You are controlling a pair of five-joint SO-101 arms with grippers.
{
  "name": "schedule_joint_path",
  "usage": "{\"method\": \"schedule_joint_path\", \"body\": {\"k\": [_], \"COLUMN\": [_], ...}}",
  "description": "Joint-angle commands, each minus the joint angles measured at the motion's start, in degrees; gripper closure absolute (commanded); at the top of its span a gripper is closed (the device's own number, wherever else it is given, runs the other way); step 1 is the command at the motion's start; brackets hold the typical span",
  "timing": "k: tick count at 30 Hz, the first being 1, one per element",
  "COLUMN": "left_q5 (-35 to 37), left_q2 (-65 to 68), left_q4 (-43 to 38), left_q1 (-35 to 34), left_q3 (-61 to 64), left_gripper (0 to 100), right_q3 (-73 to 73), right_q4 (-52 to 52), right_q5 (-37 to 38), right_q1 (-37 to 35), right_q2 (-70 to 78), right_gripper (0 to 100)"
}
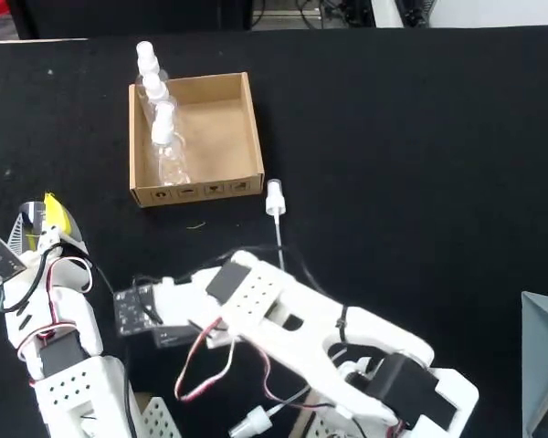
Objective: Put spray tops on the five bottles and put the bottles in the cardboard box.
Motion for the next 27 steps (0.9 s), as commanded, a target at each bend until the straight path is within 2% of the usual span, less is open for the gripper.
{"method": "schedule_joint_path", "body": {"k": [1,7,16,23,27], "left_q5": [-0.09,-0.09,-0.09,0.00,-0.09], "left_q2": [-0.88,-0.88,-0.88,-0.88,-0.88], "left_q4": [-1.23,-1.23,-1.32,-1.32,-1.23], "left_q1": [-0.48,-0.48,-0.48,-0.40,-0.48], "left_q3": [1.27,1.27,1.27,1.27,1.27], "left_gripper": [85,85,85,85,85], "right_q3": [-5.58,-6.11,-6.64,-12.70,-13.23], "right_q4": [3.87,4.04,5.19,18.81,21.45], "right_q5": [0.70,0.70,0.18,0.18,0.18], "right_q1": [3.08,5.98,5.98,6.15,8.18], "right_q2": [-0.13,-0.13,-0.13,-0.13,-0.13], "right_gripper": [89.2,89.2,89.2,89.2,89.2]}}
